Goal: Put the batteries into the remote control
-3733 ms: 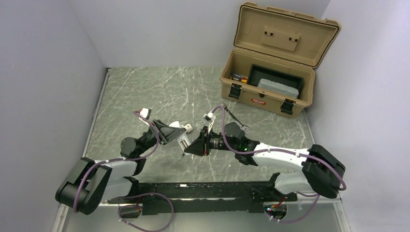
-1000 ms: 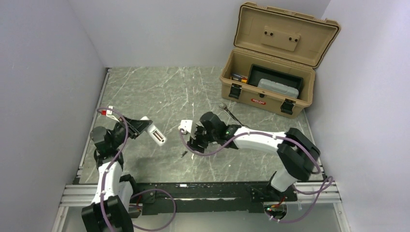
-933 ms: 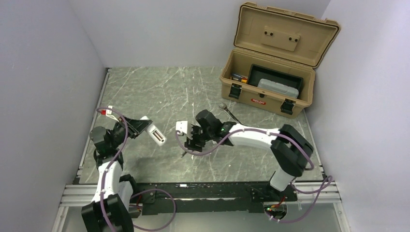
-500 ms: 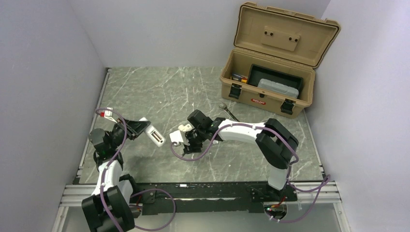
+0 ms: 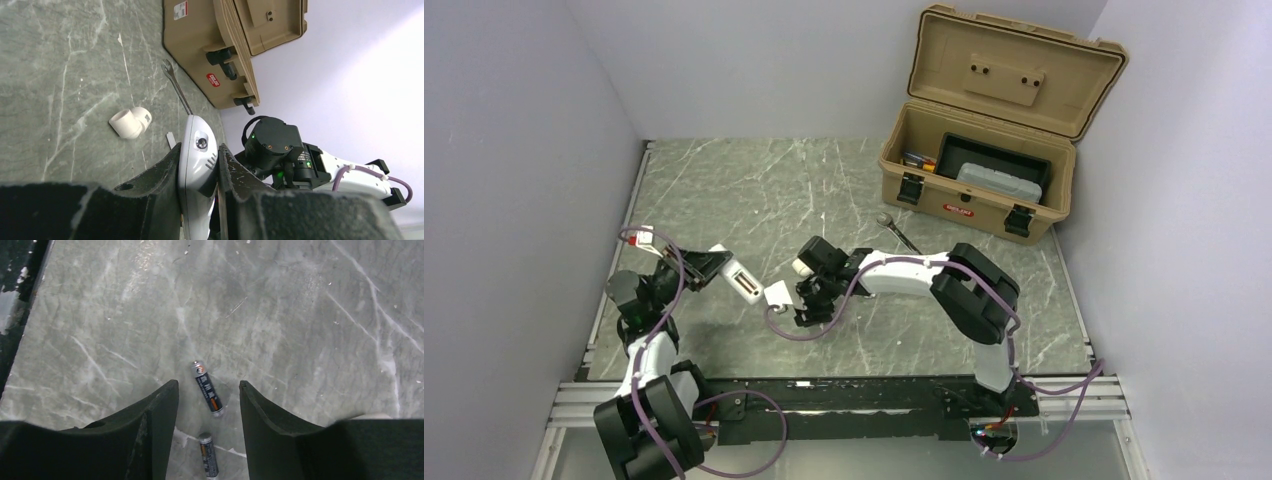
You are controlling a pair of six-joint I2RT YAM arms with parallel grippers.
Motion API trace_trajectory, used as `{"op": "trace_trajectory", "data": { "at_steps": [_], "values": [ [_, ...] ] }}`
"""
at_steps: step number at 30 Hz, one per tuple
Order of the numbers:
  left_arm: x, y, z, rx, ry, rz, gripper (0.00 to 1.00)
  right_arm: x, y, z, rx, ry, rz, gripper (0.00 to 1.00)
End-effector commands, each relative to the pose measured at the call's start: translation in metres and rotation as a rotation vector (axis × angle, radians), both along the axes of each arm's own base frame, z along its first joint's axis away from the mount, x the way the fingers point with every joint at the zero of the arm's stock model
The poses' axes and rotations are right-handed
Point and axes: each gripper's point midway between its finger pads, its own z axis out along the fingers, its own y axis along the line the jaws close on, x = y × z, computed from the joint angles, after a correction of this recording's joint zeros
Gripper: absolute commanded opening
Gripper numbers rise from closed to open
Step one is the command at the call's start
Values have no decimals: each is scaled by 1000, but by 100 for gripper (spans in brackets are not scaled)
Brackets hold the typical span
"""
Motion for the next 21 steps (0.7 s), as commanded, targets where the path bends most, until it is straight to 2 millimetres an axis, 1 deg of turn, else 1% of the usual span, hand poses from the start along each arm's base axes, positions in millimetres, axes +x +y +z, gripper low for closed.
{"op": "trace_trajectory", "data": {
  "at_steps": [1,7,17,21],
  "values": [
    [-4,1,4,23,-42,-5,0,4,20,13,54,-19,45,50],
    [-5,3,3,7,-39,-3,0,6,20,6,21,-18,51,44],
    [-5,7,4,-5,-41,6,0,2,7,-12,-64,9,50,40],
    [-5,7,3,-6,-38,9,0,0,6,-16,-79,23,54,38]
  ]
}}
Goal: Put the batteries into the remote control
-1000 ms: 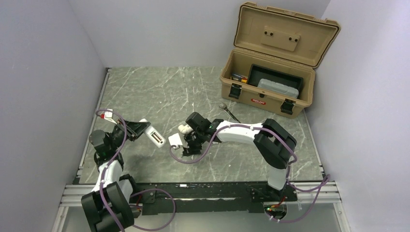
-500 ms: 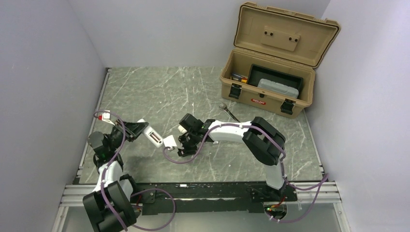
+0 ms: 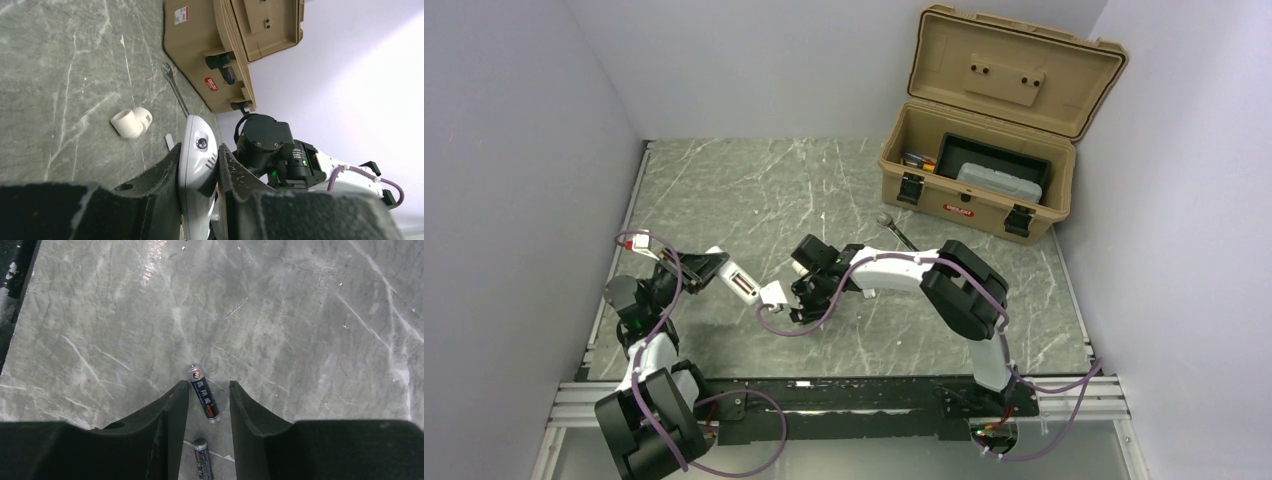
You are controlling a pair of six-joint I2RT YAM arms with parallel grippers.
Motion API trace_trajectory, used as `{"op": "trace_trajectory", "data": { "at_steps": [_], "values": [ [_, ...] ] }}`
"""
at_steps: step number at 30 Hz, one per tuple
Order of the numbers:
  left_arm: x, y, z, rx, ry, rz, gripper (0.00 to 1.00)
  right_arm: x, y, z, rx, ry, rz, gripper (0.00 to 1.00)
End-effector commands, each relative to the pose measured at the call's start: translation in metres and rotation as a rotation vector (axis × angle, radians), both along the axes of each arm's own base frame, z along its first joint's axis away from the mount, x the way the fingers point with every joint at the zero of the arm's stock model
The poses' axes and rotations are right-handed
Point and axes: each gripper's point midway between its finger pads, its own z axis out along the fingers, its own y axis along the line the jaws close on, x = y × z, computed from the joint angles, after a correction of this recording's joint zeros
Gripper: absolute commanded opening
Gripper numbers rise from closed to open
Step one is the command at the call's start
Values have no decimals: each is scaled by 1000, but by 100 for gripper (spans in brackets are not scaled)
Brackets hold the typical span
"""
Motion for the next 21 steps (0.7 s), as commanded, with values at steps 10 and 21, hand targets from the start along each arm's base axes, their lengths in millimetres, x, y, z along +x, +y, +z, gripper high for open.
{"op": "trace_trajectory", "data": {
  "at_steps": [10,21],
  "values": [
    [-4,-1,7,21,-52,-20,0,-7,-9,-11,-67,27,35,29],
    [-4,0,7,20,-53,-16,0,-13,-12,-13,-92,62,47,6]
  ]
}}
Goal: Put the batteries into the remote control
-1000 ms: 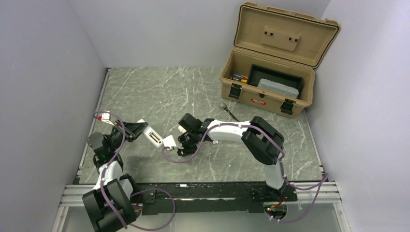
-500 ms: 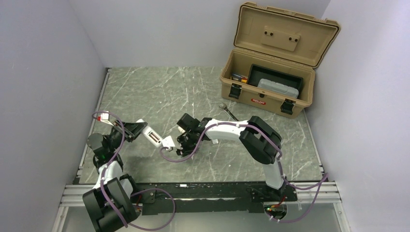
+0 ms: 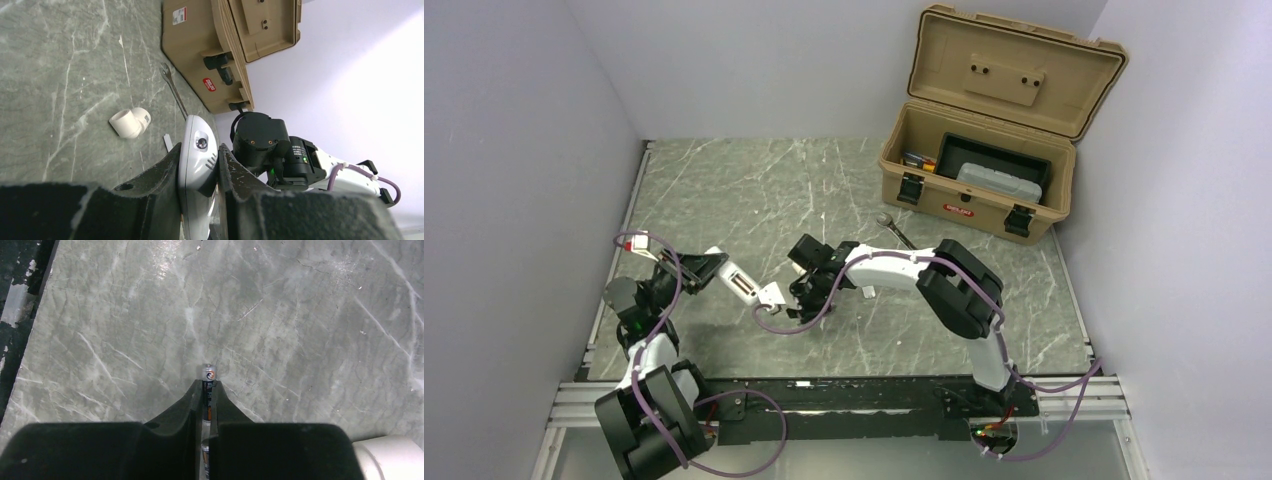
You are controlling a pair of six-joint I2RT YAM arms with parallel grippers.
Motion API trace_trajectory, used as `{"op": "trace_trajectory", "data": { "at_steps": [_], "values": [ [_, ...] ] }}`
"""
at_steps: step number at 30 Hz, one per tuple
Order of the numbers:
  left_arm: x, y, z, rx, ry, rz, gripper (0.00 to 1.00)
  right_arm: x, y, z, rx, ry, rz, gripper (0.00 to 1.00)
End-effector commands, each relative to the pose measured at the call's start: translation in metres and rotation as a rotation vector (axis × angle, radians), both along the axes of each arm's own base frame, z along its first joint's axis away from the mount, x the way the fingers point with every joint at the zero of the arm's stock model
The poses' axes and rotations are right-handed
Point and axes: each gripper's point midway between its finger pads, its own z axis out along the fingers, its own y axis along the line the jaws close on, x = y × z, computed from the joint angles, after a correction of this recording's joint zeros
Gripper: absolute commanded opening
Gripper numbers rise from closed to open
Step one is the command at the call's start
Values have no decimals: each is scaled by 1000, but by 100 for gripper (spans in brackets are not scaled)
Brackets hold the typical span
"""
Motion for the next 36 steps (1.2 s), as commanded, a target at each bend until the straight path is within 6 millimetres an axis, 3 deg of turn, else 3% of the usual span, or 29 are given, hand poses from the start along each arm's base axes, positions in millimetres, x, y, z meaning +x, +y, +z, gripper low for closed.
{"op": "trace_trajectory", "data": {
  "at_steps": [1,9,14,23,28,33,36],
  "values": [
    [-3,-1,6,28,-48,-15,0,-6,-8,-9,-26,22,12,4],
    [-2,1,7,36,-50,-9,0,-4,29,60,283,21,-72,0],
    [-2,1,8,45,-60,-5,0,-7,38,104,441,46,-141,0],
    [-2,3,15,116,-106,39,0,-12,16,167,687,157,-442,0],
    [-8,1,18,102,-133,78,0,-18,0,221,916,249,-650,0],
    [-11,-21,25,99,-160,23,0,-14,0,256,951,330,-871,0],
    [-14,-42,31,87,-187,-21,0,-5,-4,255,896,293,-1014,0]
  ]
}}
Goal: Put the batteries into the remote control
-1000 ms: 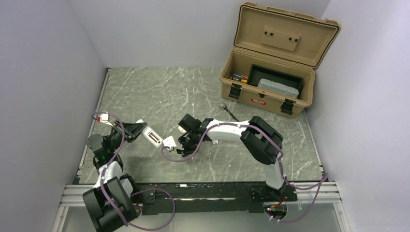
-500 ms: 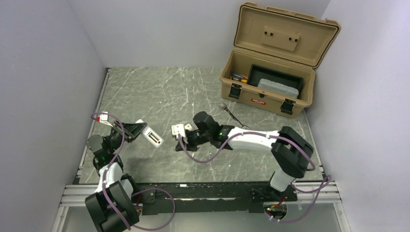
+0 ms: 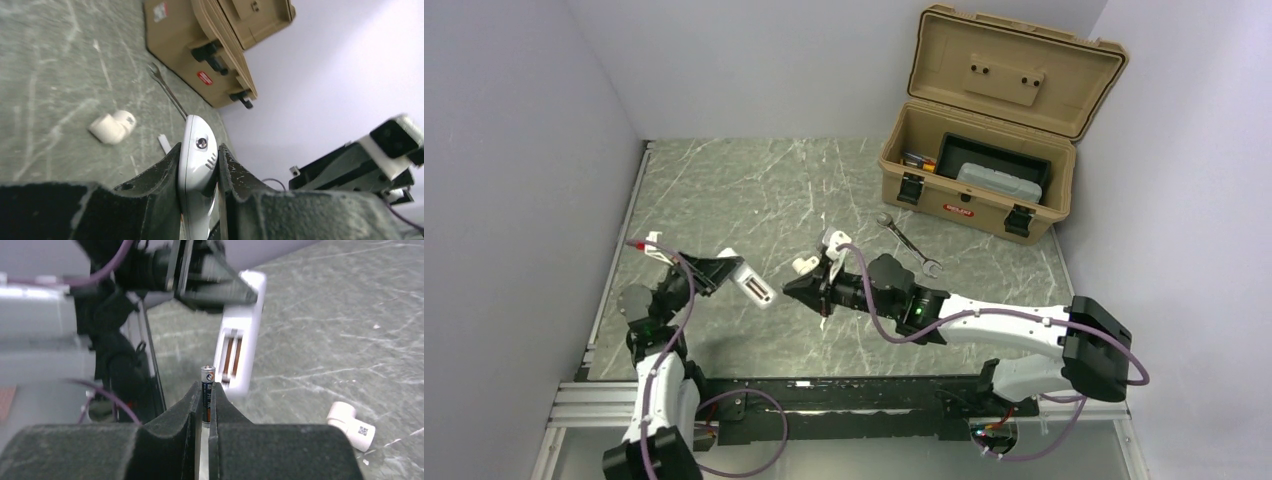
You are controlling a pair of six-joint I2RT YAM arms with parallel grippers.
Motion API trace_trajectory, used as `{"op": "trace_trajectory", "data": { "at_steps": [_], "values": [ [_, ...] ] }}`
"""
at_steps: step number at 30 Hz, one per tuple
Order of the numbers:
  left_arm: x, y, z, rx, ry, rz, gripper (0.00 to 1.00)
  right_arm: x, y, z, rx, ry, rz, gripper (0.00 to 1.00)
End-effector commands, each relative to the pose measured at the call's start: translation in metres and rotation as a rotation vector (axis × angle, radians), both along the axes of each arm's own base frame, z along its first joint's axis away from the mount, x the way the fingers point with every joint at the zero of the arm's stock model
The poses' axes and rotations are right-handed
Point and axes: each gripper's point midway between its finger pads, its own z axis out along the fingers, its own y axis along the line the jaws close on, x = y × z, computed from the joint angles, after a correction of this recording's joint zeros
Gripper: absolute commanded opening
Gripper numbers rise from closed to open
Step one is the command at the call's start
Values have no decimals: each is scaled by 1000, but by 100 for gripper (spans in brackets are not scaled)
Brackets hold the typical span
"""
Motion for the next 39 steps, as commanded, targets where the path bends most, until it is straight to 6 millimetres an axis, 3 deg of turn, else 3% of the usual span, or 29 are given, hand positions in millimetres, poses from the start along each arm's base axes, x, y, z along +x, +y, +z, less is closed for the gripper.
{"op": "trace_trajectory", "data": {
  "at_steps": [1,5,8,13,24,39],
  "values": [
    [0,-26,15,7,-61,-37,0,26,-8,42,66,90,-266,0],
    [-4,-57,19,-11,-66,-107,0,29,-21,38,55,102,-396,0],
    [-7,-74,23,-44,-64,-145,0,30,-26,23,-5,141,-451,0],
    [-12,-94,33,-97,-76,-190,0,21,-26,17,-34,96,-508,0],
    [-18,-104,43,-161,-76,-193,0,11,-13,1,-65,60,-579,0],
    [-25,-110,40,-170,-56,-229,0,14,-12,1,-37,24,-602,0]
  ]
}}
